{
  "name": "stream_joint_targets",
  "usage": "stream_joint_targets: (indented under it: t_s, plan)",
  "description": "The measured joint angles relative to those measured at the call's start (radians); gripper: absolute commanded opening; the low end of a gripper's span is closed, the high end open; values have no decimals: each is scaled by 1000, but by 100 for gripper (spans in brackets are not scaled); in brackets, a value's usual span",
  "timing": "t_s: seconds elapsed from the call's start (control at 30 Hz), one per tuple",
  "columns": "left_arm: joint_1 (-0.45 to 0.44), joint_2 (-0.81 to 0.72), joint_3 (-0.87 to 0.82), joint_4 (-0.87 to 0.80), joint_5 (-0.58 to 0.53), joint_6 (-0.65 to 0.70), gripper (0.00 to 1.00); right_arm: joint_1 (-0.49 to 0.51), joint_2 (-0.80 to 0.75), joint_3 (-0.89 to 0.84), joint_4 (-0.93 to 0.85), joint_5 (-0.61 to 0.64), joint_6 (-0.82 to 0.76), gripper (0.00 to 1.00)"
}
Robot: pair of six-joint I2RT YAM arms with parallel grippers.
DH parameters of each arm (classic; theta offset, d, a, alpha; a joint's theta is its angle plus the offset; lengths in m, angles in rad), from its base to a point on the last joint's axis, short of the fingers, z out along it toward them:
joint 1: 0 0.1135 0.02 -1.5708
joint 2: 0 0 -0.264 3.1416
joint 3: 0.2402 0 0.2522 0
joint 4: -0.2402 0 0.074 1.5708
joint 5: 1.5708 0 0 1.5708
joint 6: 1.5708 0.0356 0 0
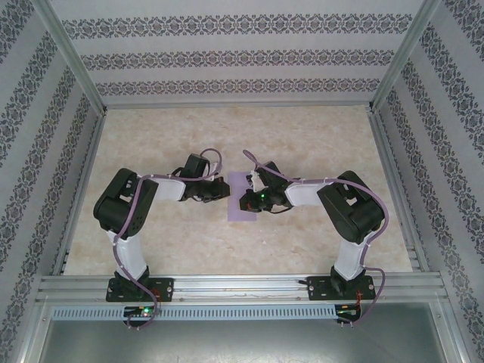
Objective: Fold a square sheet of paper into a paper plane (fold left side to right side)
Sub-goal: Fold the triangle a second time at the center of the table.
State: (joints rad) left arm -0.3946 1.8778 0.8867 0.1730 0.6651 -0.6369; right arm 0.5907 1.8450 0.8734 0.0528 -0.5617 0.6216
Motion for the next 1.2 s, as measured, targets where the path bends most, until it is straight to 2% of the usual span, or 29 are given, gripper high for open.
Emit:
stream_joint_targets:
  t_s: [0.13,0.4,0.67,0.8,1.2]
  plan:
    - [-4,3,7,-9,-17,7,4,0,0,4,-7,0,0,1]
    - [-12,1,14,-31,-42,27,2,-7,-11,27,-51,-4,2,20]
    - [-18,-6,7,-26,-57,30,1,-82,-187,24,-132,-4,-4,32]
    - [-18,-7,5,-24,-60,30,1,-105,-242,-13,-180,-3,-22,34]
    - [-19,-8,0,-15,-61,30,1,-88,-244,-116,-240,0,-1,37]
